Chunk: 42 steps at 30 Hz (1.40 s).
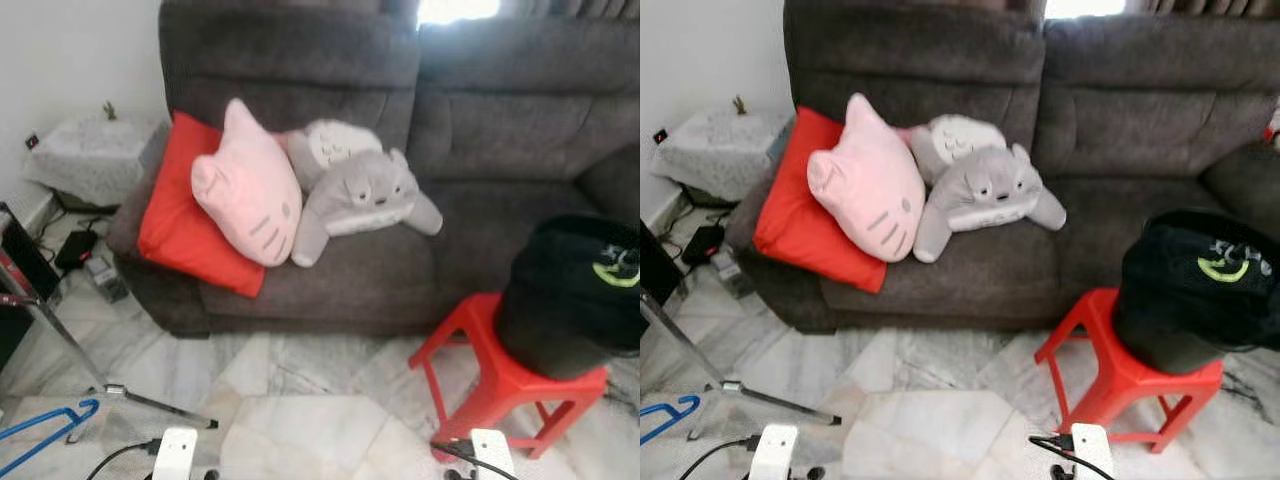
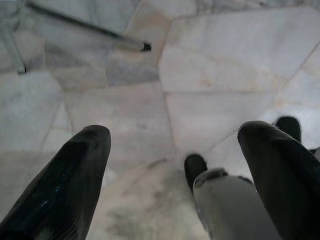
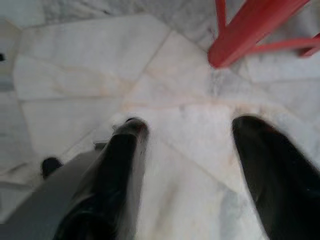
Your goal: Hang hanger
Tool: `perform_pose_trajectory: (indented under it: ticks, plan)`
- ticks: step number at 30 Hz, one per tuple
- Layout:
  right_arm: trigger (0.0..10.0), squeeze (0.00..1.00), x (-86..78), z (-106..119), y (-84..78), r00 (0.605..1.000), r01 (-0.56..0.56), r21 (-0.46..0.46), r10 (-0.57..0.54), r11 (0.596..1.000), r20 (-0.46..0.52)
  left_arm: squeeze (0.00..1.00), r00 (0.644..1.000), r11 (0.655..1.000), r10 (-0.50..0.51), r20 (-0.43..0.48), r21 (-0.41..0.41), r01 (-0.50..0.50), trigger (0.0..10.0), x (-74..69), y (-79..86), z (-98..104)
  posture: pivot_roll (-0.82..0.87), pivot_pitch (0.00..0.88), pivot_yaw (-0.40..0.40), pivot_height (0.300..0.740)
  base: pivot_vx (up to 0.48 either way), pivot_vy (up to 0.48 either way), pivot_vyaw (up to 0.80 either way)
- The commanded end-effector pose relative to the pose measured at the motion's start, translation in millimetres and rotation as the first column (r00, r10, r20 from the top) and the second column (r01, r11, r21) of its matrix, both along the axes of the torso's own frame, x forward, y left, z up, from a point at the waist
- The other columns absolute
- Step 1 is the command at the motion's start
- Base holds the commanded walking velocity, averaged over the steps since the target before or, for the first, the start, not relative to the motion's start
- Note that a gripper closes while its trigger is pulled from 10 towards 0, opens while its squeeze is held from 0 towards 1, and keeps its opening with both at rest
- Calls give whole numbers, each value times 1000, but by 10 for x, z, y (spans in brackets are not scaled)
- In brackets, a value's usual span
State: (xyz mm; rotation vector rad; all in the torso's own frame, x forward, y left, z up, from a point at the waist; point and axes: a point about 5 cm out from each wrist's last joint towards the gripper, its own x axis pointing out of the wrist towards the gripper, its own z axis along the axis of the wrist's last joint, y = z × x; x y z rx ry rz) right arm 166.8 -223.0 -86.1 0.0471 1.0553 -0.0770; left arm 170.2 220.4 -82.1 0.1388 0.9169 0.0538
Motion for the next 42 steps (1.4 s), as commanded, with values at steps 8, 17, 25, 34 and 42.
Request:
perform_pose_trajectory:
  ticks: [8, 17, 25, 34, 42]
  plan:
    - [10000, 0, 8, 10, -31, 1000, 15, -5, -15, 1000, 7, 0, 999, 999, -41, -34, -9, 41, 10000, -41, -33, -29, -43, 0, -24, 740, 0, -259, 0]
    - [10000, 0, 8, 10, -31, 1000, 14, -9, -14, 1000, 7, 0, 998, 999, -48, -33, -13, 47, 10000, -42, -36, -30, -45, 0, -24, 740, 0, -310, 0]
    - [10000, 0, 6, 10, -33, 1000, 12, -12, -12, 1000, 7, 0, 998, 998, -56, -33, -14, 56, 10000, -41, -41, -30, -47, 0, -23, 740, 0, -311, 0]
    - [10000, 0, 0, 8, -35, 1000, 12, -14, -12, 1000, 6, 0, 997, 997, -70, -35, -13, 70, 10000, -44, -44, -31, -46, 0, -23, 740, 0, -315, 0]
    - [10000, 0, -7, 4, -31, 1000, 29, -9, -29, 1000, 10, 0, 996, 997, -77, -38, -11, 77, 10000, -52, -37, -32, -46, 0, -21, 740, 0, -316, 0]
